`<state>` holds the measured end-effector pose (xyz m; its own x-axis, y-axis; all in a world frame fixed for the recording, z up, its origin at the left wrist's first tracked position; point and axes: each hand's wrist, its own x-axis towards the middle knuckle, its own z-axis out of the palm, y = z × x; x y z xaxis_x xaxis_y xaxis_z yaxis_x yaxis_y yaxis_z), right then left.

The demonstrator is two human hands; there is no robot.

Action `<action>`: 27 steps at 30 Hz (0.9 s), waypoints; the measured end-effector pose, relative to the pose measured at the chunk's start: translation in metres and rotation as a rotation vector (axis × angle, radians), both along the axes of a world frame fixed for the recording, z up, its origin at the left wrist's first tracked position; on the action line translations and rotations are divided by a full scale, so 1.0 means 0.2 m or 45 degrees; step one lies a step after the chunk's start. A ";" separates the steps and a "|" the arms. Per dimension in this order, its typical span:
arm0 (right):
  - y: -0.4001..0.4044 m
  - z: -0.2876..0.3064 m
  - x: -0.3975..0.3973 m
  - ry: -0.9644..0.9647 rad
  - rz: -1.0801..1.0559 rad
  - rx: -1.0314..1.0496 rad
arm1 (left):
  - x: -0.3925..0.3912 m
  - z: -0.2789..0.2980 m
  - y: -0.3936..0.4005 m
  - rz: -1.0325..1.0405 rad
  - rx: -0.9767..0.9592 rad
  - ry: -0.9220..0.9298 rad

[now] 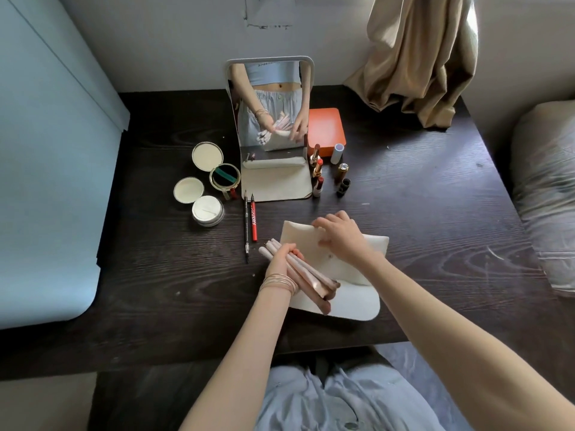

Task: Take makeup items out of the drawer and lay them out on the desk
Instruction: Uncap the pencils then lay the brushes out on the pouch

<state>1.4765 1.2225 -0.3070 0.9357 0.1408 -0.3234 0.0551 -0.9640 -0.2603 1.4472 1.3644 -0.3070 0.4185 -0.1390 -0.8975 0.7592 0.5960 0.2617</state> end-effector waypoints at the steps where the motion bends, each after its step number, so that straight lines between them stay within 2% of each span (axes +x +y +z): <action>1: 0.01 0.00 -0.01 -0.073 -0.046 0.008 | 0.00 0.00 0.01 0.000 -0.012 0.044; 5: -0.01 -0.04 -0.11 -0.183 -0.322 0.016 | 0.00 -0.02 0.03 -0.068 0.045 0.057; 9: 0.01 -0.04 -0.29 -0.350 -0.735 0.120 | 0.00 -0.03 0.03 -0.080 0.081 0.038; 11: 0.04 -0.06 -0.38 -0.180 -0.701 0.063 | 0.00 -0.03 0.03 -0.091 0.109 0.025; 13: 0.06 -0.11 -0.42 0.140 -0.591 0.018 | 0.00 -0.04 0.03 -0.133 0.148 0.007; 15: 0.06 -0.15 -0.43 0.278 -0.456 0.006 | 0.01 -0.04 0.03 -0.171 0.176 -0.002; 20: 0.02 -0.15 -0.35 0.314 -0.218 -0.043 | 0.03 -0.05 0.05 -0.151 0.196 -0.021; 27: 0.03 -0.13 -0.27 0.268 -0.272 0.002 | 0.08 0.01 0.03 0.019 -0.010 0.050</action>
<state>1.4222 1.2276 -0.3321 0.8568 -0.0514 -0.5131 -0.2041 -0.9476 -0.2458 1.4639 1.3713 -0.3053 0.3847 -0.1404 -0.9123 0.7599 0.6092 0.2267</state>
